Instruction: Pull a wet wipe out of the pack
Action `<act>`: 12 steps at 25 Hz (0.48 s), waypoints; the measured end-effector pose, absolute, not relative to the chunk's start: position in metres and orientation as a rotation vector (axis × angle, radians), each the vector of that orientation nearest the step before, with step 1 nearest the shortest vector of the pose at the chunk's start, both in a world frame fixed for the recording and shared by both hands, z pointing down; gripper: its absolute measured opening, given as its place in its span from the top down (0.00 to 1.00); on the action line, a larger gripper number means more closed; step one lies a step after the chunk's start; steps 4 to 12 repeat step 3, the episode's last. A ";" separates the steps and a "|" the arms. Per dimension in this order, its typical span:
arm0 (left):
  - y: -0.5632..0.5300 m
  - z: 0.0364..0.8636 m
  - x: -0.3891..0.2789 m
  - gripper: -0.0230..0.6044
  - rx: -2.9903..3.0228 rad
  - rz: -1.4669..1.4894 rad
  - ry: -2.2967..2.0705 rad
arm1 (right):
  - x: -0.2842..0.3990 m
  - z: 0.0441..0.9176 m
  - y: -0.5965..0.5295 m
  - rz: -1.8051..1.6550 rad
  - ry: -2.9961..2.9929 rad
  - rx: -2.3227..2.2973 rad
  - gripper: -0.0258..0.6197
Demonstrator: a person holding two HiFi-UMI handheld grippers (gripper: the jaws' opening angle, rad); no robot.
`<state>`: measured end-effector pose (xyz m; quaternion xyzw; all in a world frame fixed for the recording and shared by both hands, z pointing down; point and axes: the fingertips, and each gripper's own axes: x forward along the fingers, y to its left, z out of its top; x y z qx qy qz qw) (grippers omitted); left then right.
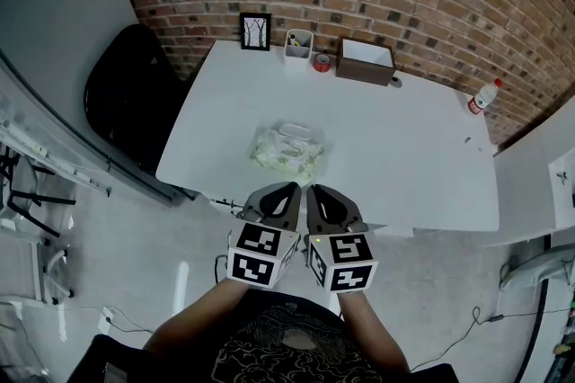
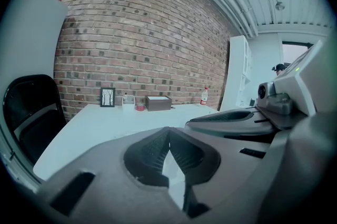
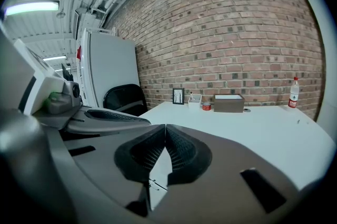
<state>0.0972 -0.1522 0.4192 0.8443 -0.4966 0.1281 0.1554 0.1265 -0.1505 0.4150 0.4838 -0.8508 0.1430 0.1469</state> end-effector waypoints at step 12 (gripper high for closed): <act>-0.155 0.421 0.096 0.94 2.413 0.370 -1.420 | 0.125 0.414 -0.153 0.413 -2.452 1.393 0.93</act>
